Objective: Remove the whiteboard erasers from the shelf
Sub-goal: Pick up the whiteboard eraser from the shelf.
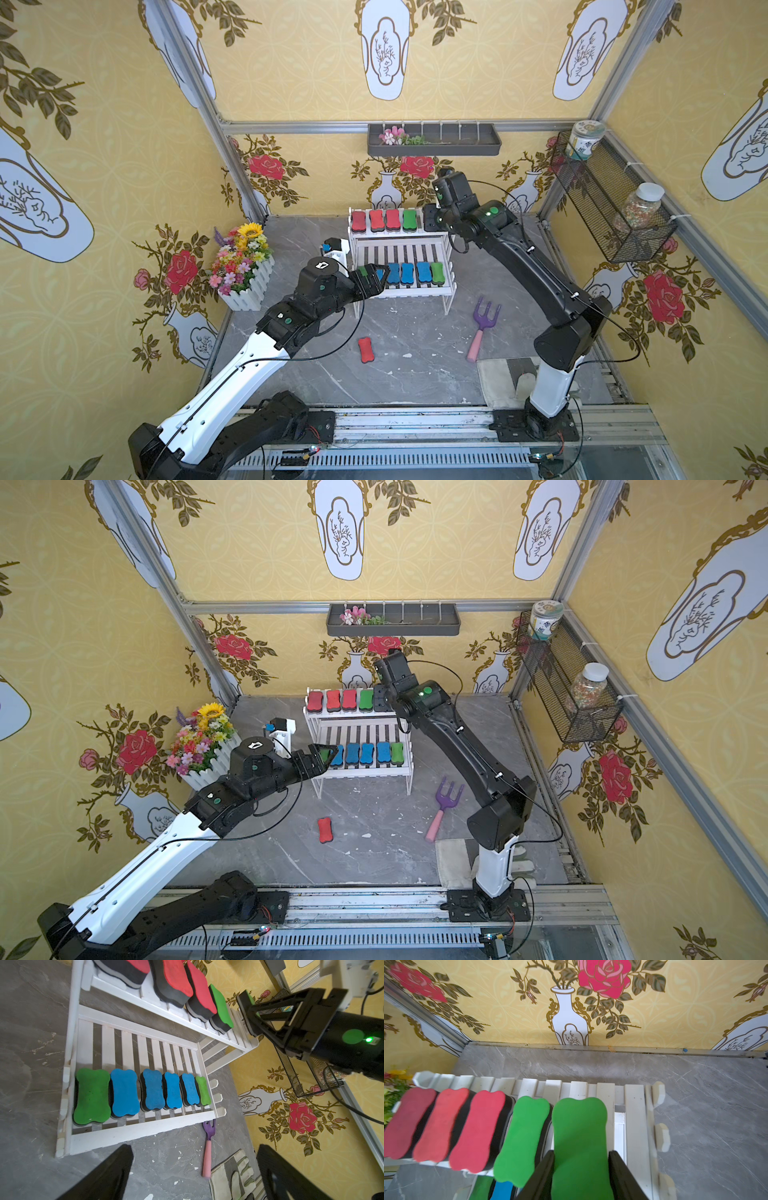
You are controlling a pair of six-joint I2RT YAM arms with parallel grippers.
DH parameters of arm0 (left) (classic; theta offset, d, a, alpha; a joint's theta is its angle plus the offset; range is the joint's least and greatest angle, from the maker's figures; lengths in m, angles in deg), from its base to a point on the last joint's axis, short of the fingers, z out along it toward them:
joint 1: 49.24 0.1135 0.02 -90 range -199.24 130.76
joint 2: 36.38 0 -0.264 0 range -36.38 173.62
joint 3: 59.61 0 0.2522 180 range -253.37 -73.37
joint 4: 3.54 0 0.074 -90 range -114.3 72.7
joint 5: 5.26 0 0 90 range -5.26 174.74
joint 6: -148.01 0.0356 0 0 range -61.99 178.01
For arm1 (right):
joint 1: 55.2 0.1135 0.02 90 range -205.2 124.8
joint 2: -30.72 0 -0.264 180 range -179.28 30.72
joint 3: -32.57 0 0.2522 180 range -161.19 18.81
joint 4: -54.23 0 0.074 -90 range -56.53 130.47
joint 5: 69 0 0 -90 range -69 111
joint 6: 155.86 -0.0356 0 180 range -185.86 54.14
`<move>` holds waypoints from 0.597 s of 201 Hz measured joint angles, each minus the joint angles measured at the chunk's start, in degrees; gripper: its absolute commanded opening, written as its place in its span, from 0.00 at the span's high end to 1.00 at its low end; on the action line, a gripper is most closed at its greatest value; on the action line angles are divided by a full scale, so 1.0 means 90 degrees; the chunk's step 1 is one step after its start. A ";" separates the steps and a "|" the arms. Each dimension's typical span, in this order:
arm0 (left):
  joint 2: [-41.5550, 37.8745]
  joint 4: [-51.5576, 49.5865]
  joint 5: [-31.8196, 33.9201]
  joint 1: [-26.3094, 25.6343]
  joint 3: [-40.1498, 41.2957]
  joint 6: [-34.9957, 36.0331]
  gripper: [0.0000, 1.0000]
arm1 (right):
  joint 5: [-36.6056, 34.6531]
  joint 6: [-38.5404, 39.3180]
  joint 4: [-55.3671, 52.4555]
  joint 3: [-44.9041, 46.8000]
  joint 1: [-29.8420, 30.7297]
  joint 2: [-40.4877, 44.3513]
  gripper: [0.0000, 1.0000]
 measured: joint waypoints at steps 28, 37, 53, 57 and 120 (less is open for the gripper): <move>-0.0262 0.0053 0.0044 0.0000 0.0126 -0.0010 0.00 | 0.0058 -0.0083 0.0265 0.0770 0.0238 0.0709 0.57; -0.0386 0.0061 0.0044 0.0000 0.0219 -0.0017 0.01 | 0.0143 -0.0109 0.0340 0.1190 0.0384 0.1042 0.57; -0.0619 0.0056 0.0073 0.0000 0.0393 -0.0019 0.00 | 0.0131 -0.0257 0.0566 0.2093 0.0729 0.1732 0.57; -0.0675 0.0046 0.0095 0.0000 0.0435 -0.0019 0.00 | 0.0134 -0.0299 0.0585 0.2363 0.0848 0.1936 0.57; -0.1547 -0.0306 0.0804 0.0005 0.0646 -0.0117 0.00 | -0.0568 -0.1484 0.0979 0.5423 0.3279 0.3922 0.58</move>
